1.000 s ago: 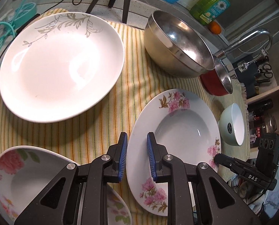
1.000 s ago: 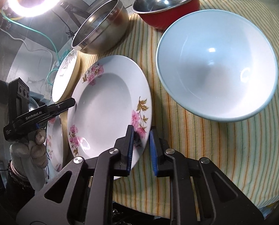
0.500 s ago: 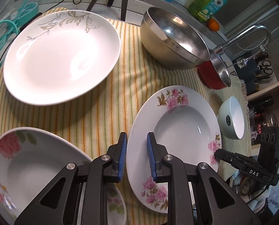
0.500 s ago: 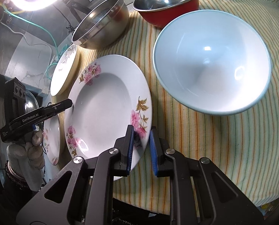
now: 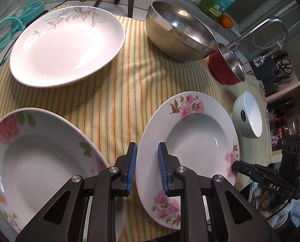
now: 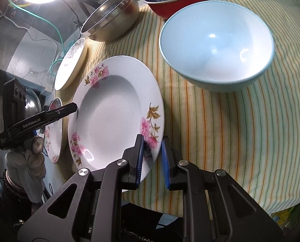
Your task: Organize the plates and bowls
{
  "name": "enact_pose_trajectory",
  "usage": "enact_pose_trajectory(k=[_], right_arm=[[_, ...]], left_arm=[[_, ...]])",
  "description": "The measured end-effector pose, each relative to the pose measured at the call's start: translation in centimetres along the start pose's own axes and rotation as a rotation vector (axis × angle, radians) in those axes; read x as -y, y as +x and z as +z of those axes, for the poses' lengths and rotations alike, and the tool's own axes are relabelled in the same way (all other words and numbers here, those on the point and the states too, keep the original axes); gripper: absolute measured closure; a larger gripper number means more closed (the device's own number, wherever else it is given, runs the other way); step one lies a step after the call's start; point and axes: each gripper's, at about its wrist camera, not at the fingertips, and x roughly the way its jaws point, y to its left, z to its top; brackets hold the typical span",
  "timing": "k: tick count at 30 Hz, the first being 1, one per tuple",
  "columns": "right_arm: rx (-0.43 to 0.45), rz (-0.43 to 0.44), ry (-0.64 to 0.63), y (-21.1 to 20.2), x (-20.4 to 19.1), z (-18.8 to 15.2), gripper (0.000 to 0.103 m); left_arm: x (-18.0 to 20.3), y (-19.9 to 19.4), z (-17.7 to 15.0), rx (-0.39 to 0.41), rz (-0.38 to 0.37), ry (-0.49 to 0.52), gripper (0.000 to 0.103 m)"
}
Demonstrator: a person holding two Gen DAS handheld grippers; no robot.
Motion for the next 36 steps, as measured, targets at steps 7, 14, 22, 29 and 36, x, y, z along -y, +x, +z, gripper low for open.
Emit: enact_pose_trajectory(k=[7, 14, 22, 29, 36], right_arm=[[-0.007, 0.0, -0.008, 0.3, -0.3, -0.1, 0.085], [0.007, -0.003, -0.002, 0.4, -0.3, -0.1, 0.085], [0.023, -0.034, -0.025, 0.1, -0.6, 0.0, 0.083], [0.087, -0.073, -0.082, -1.8, -1.6, 0.2, 0.059], [0.119, -0.046, -0.134, -2.5, -3.8, 1.0, 0.057]], left_arm=[[0.0, 0.0, -0.4, 0.0, 0.001, -0.002, 0.084], [0.0, 0.0, -0.9, 0.004, -0.002, -0.006, 0.084], [0.0, -0.2, -1.0, 0.007, -0.004, 0.001, 0.084], [-0.3, -1.8, -1.2, 0.055, -0.006, 0.008, 0.084], [-1.3, -4.5, -2.0, 0.119, 0.005, -0.016, 0.075]])
